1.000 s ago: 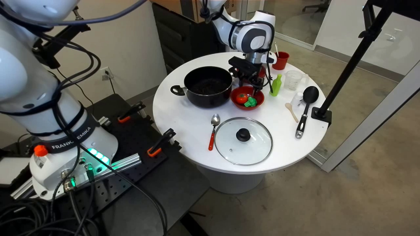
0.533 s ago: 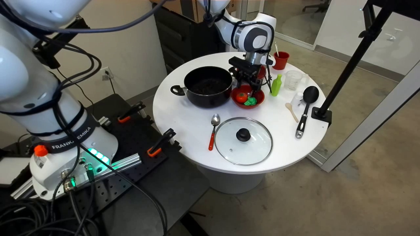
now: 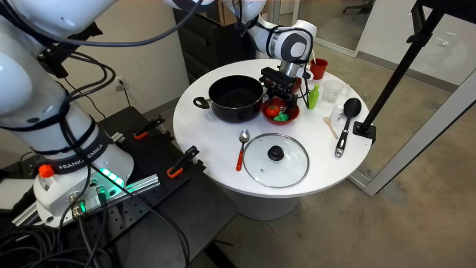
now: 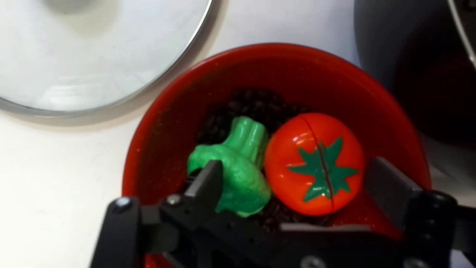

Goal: Move the objects from the orange bowl to the black pot, then cover the black pot with the glass lid

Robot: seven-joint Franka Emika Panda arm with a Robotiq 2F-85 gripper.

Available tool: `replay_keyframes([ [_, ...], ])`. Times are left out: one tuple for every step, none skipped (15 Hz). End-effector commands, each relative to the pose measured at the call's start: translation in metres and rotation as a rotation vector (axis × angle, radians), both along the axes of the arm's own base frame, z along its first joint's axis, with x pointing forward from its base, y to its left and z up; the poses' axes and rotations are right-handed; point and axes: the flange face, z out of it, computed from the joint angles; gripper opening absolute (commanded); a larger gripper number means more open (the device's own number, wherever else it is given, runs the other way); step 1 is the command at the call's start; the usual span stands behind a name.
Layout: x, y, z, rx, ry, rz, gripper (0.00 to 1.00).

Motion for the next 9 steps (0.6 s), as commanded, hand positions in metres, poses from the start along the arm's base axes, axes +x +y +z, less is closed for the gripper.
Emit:
replay_keyframes([
  [0.003,-0.010,-0.010,-0.016,0.027,-0.022,1.00],
  [0.003,-0.013,-0.010,-0.020,0.025,-0.023,0.88],
  [0.004,-0.015,-0.010,-0.023,0.023,-0.024,0.72],
  [0.004,-0.017,-0.009,-0.026,0.020,-0.024,0.66],
  [0.004,-0.019,-0.009,-0.027,0.017,-0.025,0.58],
  [0.005,-0.021,-0.009,-0.030,0.017,-0.025,0.50],
  [0.005,-0.022,-0.008,-0.031,0.014,-0.026,0.43],
  [0.005,-0.023,-0.007,-0.032,0.012,-0.027,0.34],
  [0.005,-0.025,-0.007,-0.033,0.009,-0.029,0.28],
])
